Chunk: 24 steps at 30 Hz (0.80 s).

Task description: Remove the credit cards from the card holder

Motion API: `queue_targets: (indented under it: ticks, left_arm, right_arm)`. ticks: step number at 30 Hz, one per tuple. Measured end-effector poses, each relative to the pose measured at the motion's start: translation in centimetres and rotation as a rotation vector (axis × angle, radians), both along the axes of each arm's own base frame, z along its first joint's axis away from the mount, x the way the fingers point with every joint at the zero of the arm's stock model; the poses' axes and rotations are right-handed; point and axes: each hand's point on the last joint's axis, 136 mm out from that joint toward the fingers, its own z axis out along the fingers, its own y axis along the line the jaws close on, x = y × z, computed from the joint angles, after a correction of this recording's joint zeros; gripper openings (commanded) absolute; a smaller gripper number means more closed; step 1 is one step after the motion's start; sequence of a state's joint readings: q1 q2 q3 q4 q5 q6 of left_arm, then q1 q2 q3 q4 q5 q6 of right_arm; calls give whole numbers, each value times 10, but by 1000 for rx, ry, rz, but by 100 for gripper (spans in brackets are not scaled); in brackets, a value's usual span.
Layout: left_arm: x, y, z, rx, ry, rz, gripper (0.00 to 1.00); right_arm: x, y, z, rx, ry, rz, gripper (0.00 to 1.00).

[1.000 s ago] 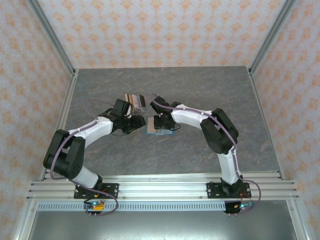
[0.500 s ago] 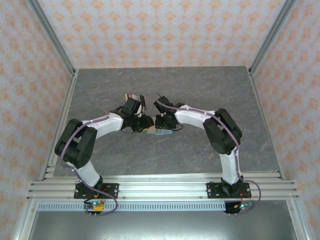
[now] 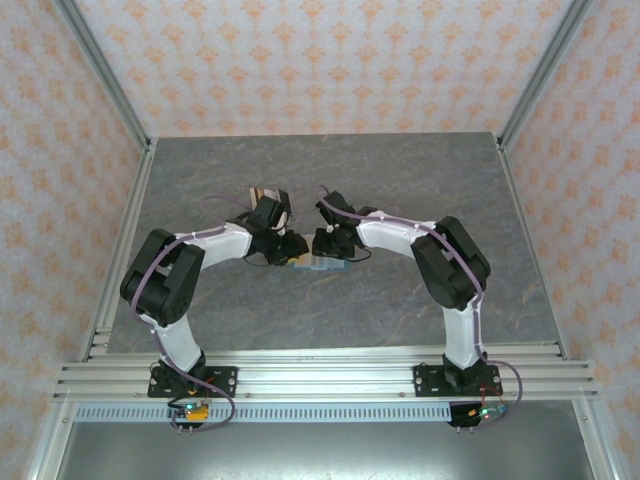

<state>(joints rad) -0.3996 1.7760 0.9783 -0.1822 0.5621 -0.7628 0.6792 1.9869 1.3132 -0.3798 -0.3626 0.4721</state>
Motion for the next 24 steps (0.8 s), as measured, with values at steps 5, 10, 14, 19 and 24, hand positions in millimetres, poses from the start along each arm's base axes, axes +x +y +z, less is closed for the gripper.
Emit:
queue_targets:
  ticks: [5, 10, 14, 19, 24]
  left_arm:
    - [2, -1, -1, 0, 5, -2, 32]
    - [2, -1, 0, 4, 11, -5, 31]
    - [1, -1, 1, 9, 16, -10, 31]
    - [1, -1, 1, 17, 15, -26, 30]
    - [-2, -3, 1, 16, 22, -34, 30]
  right_arm:
    - [0, -1, 0, 22, 9, -13, 29]
    - [1, -2, -1, 31, 19, -27, 26]
    - [1, -4, -1, 36, 23, -36, 23]
    - [1, -4, -1, 45, 30, -44, 22]
    - [1, -4, -2, 52, 33, -45, 22]
